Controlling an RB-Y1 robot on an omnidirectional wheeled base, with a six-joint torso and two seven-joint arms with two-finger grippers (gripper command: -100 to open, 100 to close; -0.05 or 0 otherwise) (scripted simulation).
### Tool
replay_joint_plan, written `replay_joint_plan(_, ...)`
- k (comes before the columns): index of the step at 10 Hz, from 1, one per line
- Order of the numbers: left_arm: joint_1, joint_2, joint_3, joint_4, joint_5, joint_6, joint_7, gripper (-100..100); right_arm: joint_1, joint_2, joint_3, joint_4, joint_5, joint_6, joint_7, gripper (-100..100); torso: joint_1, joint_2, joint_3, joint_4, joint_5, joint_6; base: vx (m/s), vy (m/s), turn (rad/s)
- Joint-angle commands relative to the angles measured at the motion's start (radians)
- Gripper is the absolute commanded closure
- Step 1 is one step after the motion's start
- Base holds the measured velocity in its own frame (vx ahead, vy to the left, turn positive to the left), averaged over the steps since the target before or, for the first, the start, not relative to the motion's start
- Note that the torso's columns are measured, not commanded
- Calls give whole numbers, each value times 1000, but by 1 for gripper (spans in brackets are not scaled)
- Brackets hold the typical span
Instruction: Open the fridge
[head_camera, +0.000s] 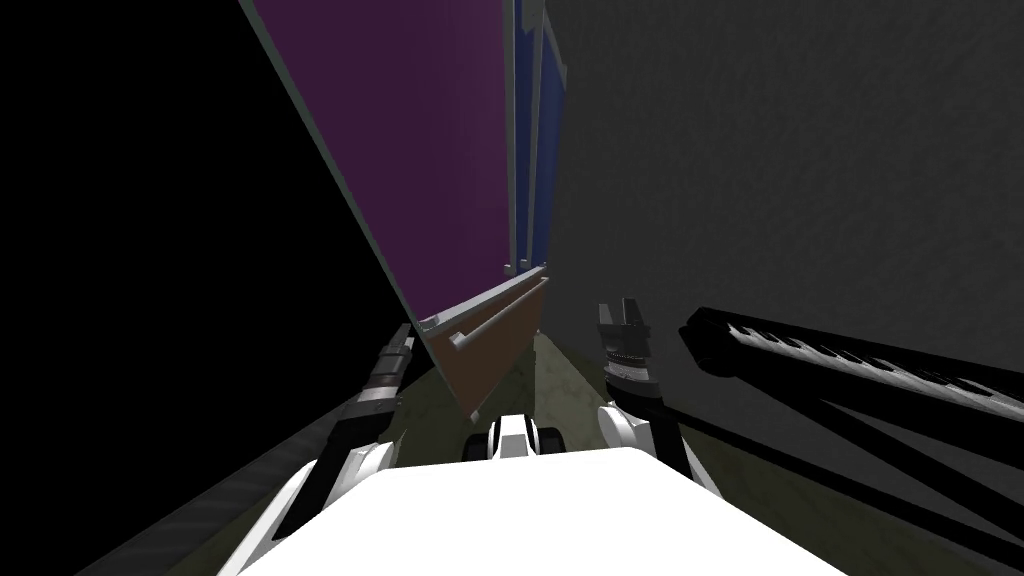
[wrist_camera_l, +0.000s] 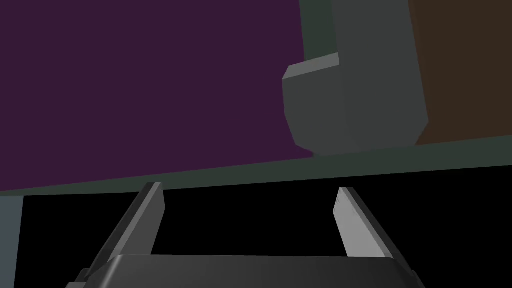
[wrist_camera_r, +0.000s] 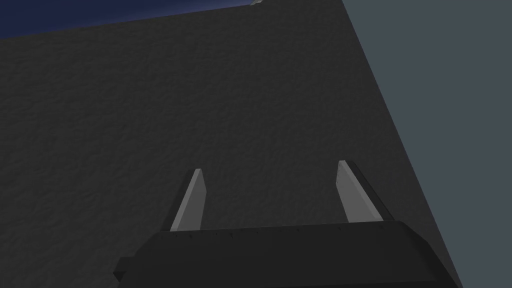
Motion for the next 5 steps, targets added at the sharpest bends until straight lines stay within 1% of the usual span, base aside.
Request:
replay_joint_plan(1, -4, 4, 27, 21, 13, 54, 1, -100, 0, 0, 0, 0, 0, 0, 0, 0, -3, 0, 0, 0, -1, 0, 101, -154, 68)
replay_joint_plan(3, -4, 1, 44, 35, 21, 82, 2, -100, 0, 0, 0, 0, 0, 0, 0, 0, 1, 2, 1, 0, 0, 0, 80, -110, 81)
replay_joint_plan(4, -4, -6, 59, 47, 29, 109, 2, -100, 0, 0, 0, 0, 0, 0, 0, 0, 3, 0, 0, 0, 1, 1, 91, -113, 121)
replay_joint_plan(5, -4, -11, 67, 53, 32, 122, 3, -100, 0, 0, 0, 0, 0, 0, 0, 0, 1, -3, -2, -1, 1, 1, 86, -130, 106)
